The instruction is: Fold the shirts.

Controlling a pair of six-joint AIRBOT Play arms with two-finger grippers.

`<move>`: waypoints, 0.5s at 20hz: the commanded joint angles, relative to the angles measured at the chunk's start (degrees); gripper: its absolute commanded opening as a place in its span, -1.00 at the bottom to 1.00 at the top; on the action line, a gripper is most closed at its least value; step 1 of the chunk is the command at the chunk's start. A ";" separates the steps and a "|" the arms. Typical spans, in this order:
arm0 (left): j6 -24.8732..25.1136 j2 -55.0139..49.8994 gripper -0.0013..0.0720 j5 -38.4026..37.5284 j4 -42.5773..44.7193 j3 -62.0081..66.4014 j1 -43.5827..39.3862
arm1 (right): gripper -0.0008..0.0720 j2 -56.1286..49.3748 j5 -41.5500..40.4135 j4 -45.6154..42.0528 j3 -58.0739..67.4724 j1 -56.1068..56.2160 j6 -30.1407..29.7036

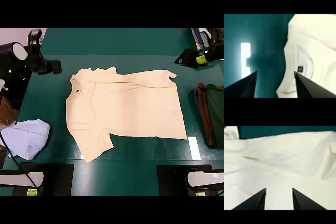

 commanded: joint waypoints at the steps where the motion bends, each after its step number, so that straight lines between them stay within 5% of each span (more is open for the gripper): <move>1: 1.97 5.22 0.53 -6.40 -3.13 -10.93 2.51 | 0.08 6.45 0.94 6.10 -9.99 -2.29 -4.33; 6: 2.16 18.93 0.53 -2.54 -12.74 -35.87 2.51 | 0.08 18.23 0.66 17.70 -26.58 -4.35 -7.63; 10: 2.19 23.58 0.53 -2.78 -17.84 -46.40 2.49 | 0.08 24.30 -1.07 17.62 -32.24 -4.28 -7.76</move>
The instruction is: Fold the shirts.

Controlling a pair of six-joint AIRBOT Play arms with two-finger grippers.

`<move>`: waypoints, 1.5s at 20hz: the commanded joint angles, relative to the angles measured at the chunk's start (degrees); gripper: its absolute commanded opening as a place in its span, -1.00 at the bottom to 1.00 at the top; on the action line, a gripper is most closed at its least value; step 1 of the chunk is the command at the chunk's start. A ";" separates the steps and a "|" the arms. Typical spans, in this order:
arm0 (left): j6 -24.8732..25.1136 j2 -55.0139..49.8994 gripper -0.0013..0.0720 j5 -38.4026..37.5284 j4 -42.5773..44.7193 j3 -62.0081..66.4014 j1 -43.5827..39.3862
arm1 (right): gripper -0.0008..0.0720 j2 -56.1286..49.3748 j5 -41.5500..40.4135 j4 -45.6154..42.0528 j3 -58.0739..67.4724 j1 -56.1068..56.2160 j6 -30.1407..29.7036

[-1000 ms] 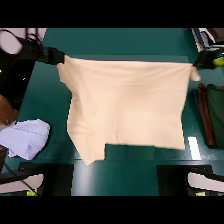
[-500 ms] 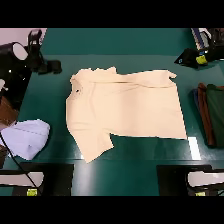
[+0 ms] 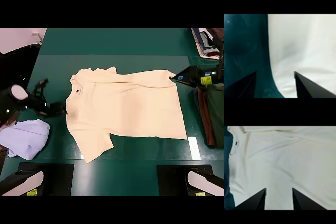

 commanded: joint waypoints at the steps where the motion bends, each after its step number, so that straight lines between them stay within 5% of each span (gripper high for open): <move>1: 1.27 3.85 0.53 -0.09 -6.95 -9.55 0.11 | 0.08 5.31 -1.18 2.32 -5.25 -0.24 -1.11; 11: 4.63 3.67 0.46 3.89 -15.76 -12.85 0.07 | 0.08 6.71 -2.01 2.38 -5.27 -0.24 -1.14; 13: 4.70 3.67 -0.60 5.31 -16.31 -12.83 0.07 | 0.08 6.71 -1.95 2.34 -5.27 -0.26 -1.14; 14: 5.29 3.67 -0.89 5.81 -16.39 -12.83 0.07 | 0.08 6.71 -1.90 1.97 -5.27 -0.26 -1.14; 18: 7.45 7.28 -0.90 4.52 -16.22 -10.45 0.07 | 0.08 7.50 4.68 -4.63 -7.54 -3.98 -1.11; 24: 7.67 14.56 -0.90 2.03 -14.69 -9.33 0.07 | 0.10 14.19 3.96 -20.15 -29.73 -25.59 -1.07; 30: 7.67 14.56 -0.90 3.28 -14.71 -9.33 0.07 | 0.09 14.05 0.72 -22.25 -39.23 -34.32 -2.69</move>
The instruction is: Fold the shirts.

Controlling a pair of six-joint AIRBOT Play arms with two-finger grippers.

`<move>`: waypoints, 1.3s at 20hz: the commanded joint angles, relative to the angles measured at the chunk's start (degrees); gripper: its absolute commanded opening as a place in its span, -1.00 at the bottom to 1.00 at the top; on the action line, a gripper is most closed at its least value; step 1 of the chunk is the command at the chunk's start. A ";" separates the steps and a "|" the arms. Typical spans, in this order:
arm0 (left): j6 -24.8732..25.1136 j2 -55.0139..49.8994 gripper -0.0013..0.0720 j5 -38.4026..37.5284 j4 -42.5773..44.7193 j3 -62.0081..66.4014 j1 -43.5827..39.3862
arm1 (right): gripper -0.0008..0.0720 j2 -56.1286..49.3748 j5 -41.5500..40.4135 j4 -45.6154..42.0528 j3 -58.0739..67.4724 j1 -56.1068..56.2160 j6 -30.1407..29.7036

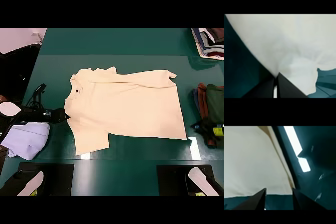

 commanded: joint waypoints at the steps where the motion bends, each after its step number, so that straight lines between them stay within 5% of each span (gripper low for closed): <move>1: 0.07 0.33 -0.90 0.35 0.09 0.09 0.02 | 0.10 0.24 -2.21 -2.56 -4.83 -3.32 -0.83; 12: 2.08 0.33 -0.90 -1.25 0.11 0.09 0.02 | 0.09 -8.26 -6.58 2.93 -6.91 5.33 -0.72; 14: 3.02 0.33 -0.90 -1.95 0.39 0.09 0.02 | -0.15 -9.53 -7.82 5.77 -6.88 7.41 -0.70; 17: 1.88 0.50 -0.90 -2.23 1.05 0.13 0.02 | -0.90 -8.48 -8.24 5.14 -6.91 11.04 -0.81; 21: -1.14 5.51 -0.91 -3.69 2.25 5.35 0.02 | -0.93 0.50 -6.21 5.22 -1.68 14.86 -0.72; 26: -3.65 12.81 -0.90 -6.40 5.90 32.11 0.02 | -0.93 11.30 -5.01 5.55 25.22 17.79 2.03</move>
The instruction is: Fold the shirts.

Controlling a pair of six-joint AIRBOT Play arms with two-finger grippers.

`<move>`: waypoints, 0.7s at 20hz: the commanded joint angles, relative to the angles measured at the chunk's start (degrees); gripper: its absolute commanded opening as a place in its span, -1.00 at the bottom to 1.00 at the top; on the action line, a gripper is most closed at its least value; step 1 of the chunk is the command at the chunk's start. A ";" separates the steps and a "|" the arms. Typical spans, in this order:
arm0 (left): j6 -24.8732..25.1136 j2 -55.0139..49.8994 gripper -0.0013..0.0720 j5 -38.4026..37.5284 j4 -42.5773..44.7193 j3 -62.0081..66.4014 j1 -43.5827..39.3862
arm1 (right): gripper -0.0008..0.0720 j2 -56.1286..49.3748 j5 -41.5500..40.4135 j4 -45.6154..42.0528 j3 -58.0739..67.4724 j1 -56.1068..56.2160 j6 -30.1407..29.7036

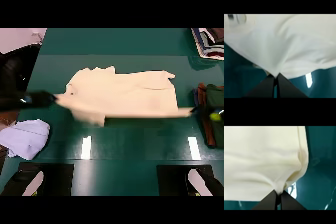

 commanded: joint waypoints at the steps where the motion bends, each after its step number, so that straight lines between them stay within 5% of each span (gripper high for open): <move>1: -1.53 3.48 -0.90 -2.08 2.03 20.85 0.04 | -0.93 6.51 -0.33 0.24 19.71 1.70 1.36; 8: -7.54 3.39 -0.90 -1.77 2.14 56.68 0.02 | -0.93 8.90 2.58 -11.04 54.97 1.73 4.90; 14: -8.39 1.70 -0.91 -0.52 3.87 63.58 0.02 | -0.93 3.43 8.94 -16.11 68.85 1.73 7.10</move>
